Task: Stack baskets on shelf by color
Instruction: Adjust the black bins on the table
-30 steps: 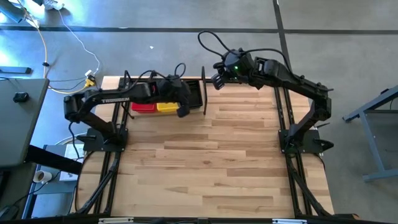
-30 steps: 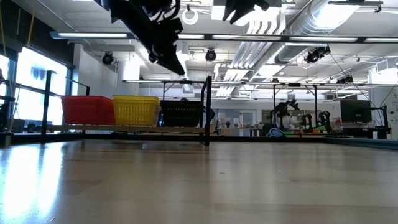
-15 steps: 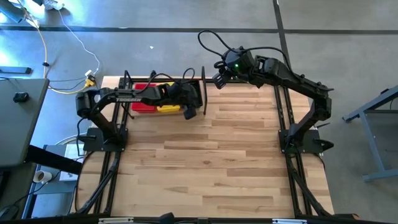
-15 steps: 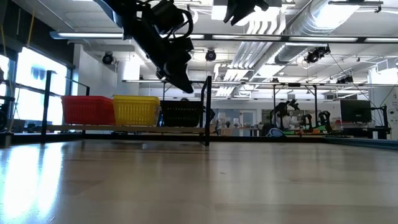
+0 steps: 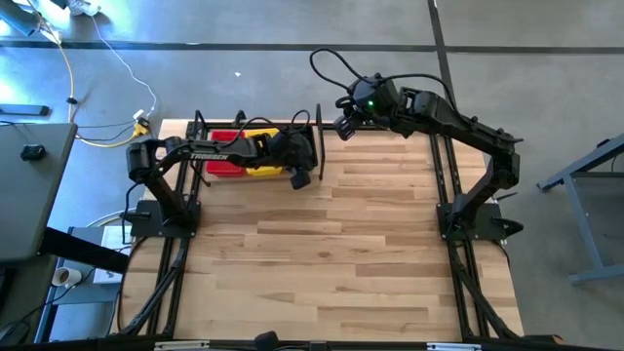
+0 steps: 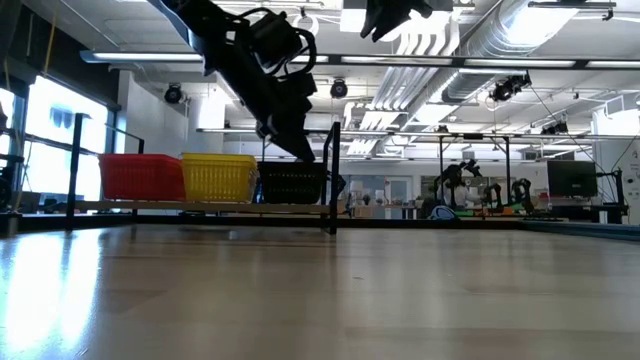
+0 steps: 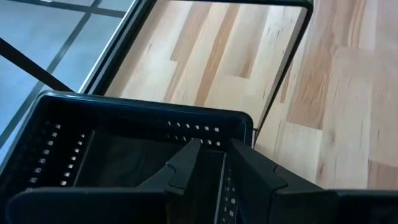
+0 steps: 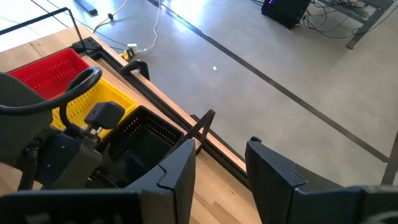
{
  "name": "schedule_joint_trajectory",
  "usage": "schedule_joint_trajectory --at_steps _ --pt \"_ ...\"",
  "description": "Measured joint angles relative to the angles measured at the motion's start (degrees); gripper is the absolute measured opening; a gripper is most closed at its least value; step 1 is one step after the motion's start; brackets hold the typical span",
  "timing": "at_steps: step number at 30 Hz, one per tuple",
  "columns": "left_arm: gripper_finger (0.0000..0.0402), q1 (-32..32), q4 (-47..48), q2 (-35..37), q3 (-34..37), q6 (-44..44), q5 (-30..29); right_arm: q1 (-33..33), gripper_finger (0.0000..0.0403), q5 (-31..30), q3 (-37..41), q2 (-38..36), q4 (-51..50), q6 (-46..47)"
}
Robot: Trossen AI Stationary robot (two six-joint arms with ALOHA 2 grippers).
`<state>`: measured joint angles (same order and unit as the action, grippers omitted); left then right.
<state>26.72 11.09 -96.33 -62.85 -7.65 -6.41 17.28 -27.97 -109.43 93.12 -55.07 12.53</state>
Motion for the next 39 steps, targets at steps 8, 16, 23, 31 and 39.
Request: schedule_joint_trajectory --at_steps 8,16,23,31,39 --pt "0.0074 0.0 0.3 0.0 0.0 0.0 2.9 0.0 0.0126 0.0 0.0 0.0 0.0 0.0" --pt "0.0074 0.0 1.9 0.0 0.0 0.0 3.2 0.0 0.0126 -0.1 0.0 0.0 0.0 0.0" --pt "0.0074 -0.1 2.1 0.0 0.0 0.0 2.3 0.0 0.0126 -0.1 0.0 0.0 0.0 0.5" --pt "0.0074 -0.6 1.4 0.0 0.0 1.5 3.5 0.0 0.0126 -0.2 0.0 0.0 0.0 1.7" --pt "0.0074 -0.9 0.9 0.0 0.0 1.5 1.0 0.0 0.0126 -0.2 0.0 0.0 0.0 2.6"
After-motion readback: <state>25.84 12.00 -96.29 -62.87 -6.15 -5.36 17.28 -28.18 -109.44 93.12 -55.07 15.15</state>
